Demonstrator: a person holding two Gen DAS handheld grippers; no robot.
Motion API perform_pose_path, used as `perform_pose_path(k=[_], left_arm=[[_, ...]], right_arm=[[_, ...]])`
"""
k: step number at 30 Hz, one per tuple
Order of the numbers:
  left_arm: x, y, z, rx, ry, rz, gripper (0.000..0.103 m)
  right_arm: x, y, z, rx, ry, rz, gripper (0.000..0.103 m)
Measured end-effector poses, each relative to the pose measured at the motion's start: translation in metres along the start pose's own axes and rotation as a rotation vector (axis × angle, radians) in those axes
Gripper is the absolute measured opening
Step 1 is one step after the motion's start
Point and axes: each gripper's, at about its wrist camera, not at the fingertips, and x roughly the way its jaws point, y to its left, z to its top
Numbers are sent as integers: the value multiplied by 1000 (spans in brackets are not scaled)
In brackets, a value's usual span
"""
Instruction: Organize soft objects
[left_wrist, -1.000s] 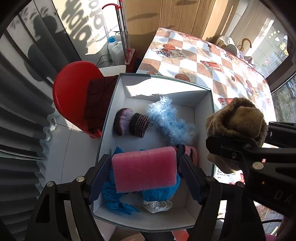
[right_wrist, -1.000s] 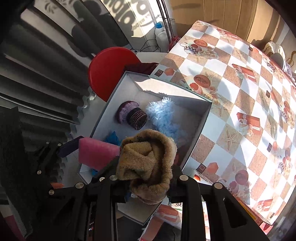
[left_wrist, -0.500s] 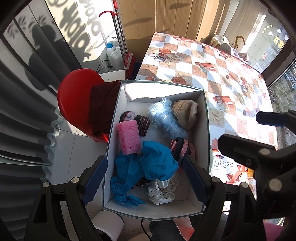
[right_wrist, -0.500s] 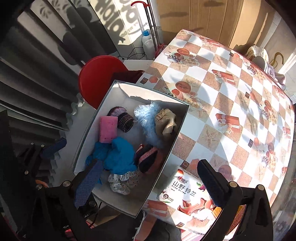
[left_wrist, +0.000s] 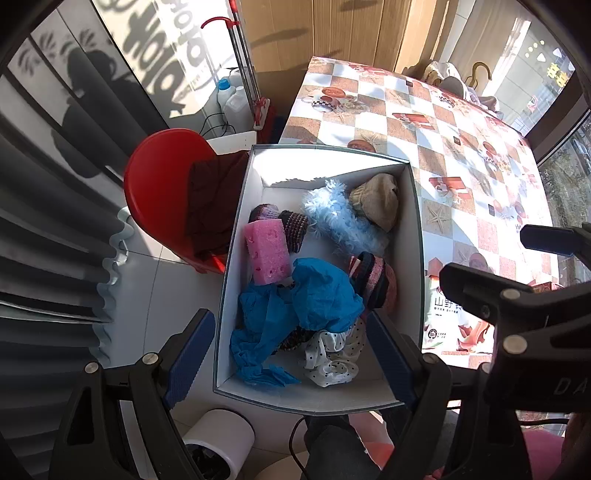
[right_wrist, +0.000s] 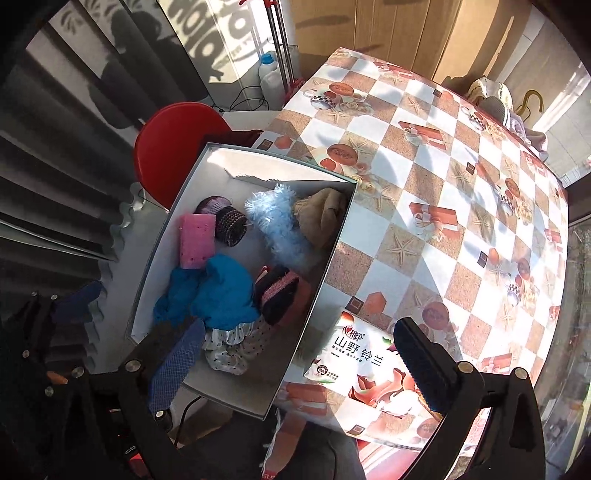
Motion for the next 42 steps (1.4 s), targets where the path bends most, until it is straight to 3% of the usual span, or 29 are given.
perform_pose_path(k=[42], left_arm=[[-2, 10, -7, -12, -2, 10, 87]], right_arm=[[4, 12, -6, -23, 20, -4, 103]])
